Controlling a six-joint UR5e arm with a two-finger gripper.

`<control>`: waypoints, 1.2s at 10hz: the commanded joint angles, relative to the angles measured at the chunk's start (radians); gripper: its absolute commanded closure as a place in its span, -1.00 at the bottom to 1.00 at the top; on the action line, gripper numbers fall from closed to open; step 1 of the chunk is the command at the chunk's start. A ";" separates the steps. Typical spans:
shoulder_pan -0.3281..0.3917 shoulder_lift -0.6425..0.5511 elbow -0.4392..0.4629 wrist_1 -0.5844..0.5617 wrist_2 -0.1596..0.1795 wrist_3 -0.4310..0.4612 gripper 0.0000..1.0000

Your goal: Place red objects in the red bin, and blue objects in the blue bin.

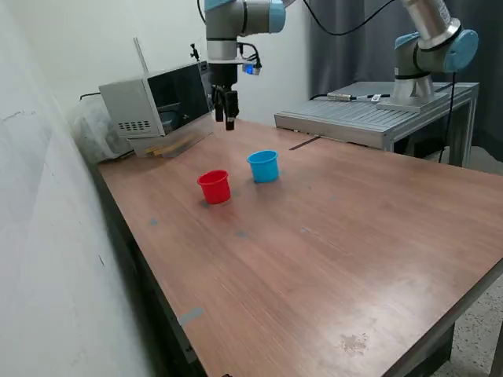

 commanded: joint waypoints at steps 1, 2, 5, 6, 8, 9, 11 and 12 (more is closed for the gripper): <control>0.042 -0.190 0.076 0.152 0.000 0.001 -1.00; 0.078 -0.296 0.110 0.235 -0.002 0.008 -1.00; 0.181 -0.499 0.150 0.440 -0.003 0.012 -1.00; 0.225 -0.550 0.159 0.500 -0.003 0.014 -1.00; 0.321 -0.642 0.167 0.583 -0.005 0.067 -1.00; 0.379 -0.674 0.187 0.629 -0.003 0.110 -1.00; 0.436 -0.716 0.222 0.656 0.000 0.138 -1.00; 0.438 -0.728 0.242 0.659 0.000 0.138 -1.00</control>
